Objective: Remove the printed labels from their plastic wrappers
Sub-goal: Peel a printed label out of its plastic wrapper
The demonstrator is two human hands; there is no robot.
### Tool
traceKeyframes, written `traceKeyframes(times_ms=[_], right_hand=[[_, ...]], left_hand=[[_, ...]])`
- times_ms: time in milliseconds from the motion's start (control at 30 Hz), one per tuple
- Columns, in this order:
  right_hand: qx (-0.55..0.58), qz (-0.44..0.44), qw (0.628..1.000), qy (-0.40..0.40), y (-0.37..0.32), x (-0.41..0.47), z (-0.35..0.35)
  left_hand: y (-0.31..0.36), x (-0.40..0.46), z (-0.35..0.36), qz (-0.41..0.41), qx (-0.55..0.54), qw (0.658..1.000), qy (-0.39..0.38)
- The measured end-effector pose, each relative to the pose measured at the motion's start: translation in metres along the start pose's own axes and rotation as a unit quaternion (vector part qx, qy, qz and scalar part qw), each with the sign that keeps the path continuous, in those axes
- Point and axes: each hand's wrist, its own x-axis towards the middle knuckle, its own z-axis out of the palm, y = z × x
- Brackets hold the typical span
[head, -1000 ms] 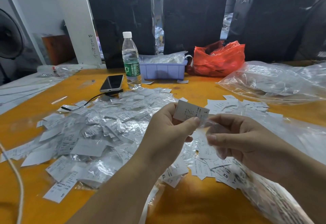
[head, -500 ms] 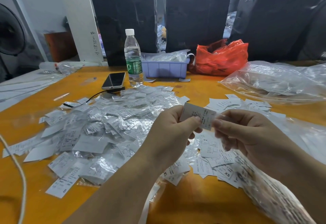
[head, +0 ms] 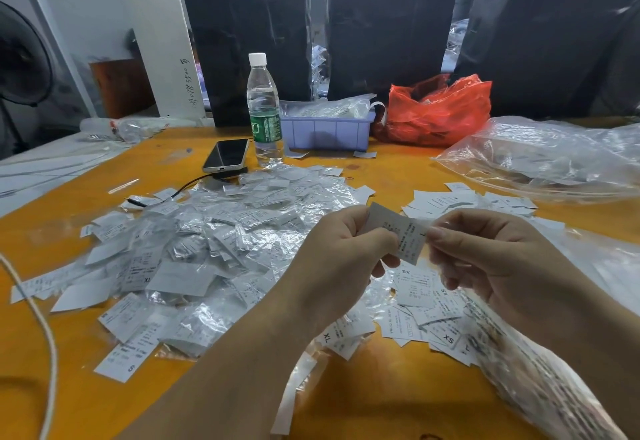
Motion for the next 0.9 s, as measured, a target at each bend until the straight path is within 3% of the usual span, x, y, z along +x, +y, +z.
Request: traceKeyframes(times_ms=[333, 900], right_hand=[[-0.001, 0.008, 0.999, -0.031, -0.0018, -0.002, 0.0022], [-0.009, -0.016, 1.0, -0.004, 0.0024, -0.0015, 0.0002]], left_hand=[[0.0027, -0.0008, 0.0011, -0.006, 0.004, 1.0, -0.001], [0.0011, -0.0018, 0.0027, 0.005, 0.029, 1.0, -0.007]])
